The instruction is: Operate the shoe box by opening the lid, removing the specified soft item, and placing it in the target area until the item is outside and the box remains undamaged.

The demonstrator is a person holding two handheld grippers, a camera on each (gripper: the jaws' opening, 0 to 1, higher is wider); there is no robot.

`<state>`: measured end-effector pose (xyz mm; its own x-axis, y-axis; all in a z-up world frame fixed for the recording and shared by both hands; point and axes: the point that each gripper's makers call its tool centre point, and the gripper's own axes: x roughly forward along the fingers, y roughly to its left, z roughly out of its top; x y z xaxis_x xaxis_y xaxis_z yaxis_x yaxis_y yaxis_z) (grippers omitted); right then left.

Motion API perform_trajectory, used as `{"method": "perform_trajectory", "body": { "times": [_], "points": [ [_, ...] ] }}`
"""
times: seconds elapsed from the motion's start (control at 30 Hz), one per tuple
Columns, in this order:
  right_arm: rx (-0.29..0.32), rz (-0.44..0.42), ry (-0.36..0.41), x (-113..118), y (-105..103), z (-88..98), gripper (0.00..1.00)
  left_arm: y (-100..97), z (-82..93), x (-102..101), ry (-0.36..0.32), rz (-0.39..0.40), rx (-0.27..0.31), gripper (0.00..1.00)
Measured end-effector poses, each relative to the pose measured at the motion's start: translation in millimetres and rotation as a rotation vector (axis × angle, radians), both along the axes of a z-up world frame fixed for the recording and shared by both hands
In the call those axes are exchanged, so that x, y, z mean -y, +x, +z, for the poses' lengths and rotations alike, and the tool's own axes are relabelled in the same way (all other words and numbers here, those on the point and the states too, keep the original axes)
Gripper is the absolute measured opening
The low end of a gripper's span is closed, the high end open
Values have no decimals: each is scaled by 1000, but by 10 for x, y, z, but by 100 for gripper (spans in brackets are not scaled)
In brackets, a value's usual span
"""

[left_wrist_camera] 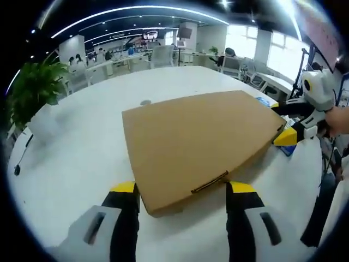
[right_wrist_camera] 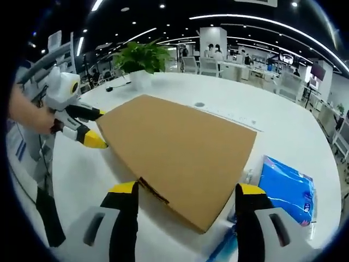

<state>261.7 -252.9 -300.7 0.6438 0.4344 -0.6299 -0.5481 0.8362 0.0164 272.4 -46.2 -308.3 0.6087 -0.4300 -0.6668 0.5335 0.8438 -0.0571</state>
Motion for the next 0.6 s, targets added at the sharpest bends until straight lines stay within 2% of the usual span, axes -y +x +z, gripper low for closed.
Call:
{"method": "perform_trajectory", "body": {
  "times": [0.6],
  "points": [
    [-7,3,-17,14,-75,-9,71,-72,5,3,-5,7,-8,64]
  ]
}}
